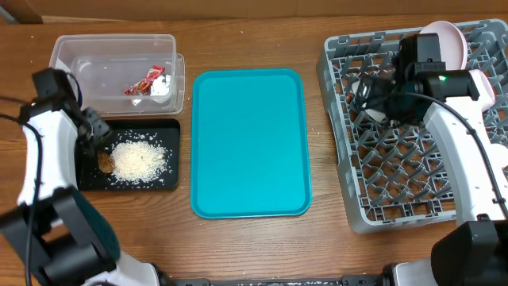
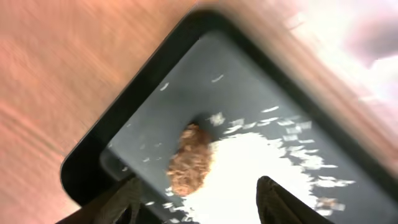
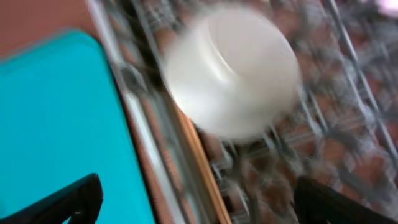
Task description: Sort waste into correct bins and load items into the dishwasher
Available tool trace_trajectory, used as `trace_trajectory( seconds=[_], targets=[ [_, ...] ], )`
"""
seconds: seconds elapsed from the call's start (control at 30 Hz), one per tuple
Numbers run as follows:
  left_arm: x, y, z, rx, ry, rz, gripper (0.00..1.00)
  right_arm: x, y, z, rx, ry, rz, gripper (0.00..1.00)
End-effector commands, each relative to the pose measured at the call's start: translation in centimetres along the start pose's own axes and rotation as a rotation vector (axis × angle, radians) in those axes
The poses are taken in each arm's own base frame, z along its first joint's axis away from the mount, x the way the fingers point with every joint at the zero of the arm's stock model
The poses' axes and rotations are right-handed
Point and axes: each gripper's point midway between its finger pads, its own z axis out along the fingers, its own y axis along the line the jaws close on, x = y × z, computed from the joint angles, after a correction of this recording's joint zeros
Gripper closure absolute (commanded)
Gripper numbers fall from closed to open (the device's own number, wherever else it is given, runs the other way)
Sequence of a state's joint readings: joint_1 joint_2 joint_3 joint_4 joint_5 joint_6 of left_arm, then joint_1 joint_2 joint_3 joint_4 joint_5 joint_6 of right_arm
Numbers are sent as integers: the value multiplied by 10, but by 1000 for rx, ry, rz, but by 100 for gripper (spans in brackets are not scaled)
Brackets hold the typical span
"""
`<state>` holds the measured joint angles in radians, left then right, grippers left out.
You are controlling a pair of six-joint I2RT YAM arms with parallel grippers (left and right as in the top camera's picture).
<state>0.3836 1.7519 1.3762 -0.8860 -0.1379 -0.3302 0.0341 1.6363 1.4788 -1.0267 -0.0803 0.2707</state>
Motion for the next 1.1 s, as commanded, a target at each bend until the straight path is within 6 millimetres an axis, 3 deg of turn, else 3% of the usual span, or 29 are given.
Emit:
trace_trajectory(
  seconds=[0.0, 0.03, 0.13, 0.17, 0.2, 0.37, 0.5, 0.6, 0.77, 1.0, 1.07],
  targets=[
    [6, -76, -54, 214, -101, 241, 15, -14, 45, -10, -237, -50, -153, 0],
    [16, -90, -58, 247, -88, 298, 0, -16, 50, -12, -264, -60, -171, 0],
    [60, -111, -62, 262, 22, 435, 0, -8, 45, -10, -244, -26, -168, 0],
    [76, -111, -63, 249, 75, 462, 0, 1, 35, -8, -199, 10, -155, 0],
    [108, -101, -66, 207, 196, 483, 0, 16, 18, -7, -121, 75, -138, 0],
    [150, -78, -78, 170, 404, 464, 0, 47, 5, -10, -66, 203, -112, 0],
    [167, -64, -87, 134, 485, 470, 0, 62, -2, -15, -35, 263, -99, 0],
    [171, -59, -93, 155, 442, 472, 0, 60, -6, -29, -15, 214, -110, 0],
    [176, -50, -115, 287, 183, 454, 0, 46, -7, -61, -39, -64, -120, 0],
    [176, -34, -167, 490, -280, 413, 0, 61, -15, -115, -102, -455, -147, 0],
    [181, -28, -175, 525, -353, 405, 0, 67, -26, -128, -66, -523, -137, 0]
  ],
)
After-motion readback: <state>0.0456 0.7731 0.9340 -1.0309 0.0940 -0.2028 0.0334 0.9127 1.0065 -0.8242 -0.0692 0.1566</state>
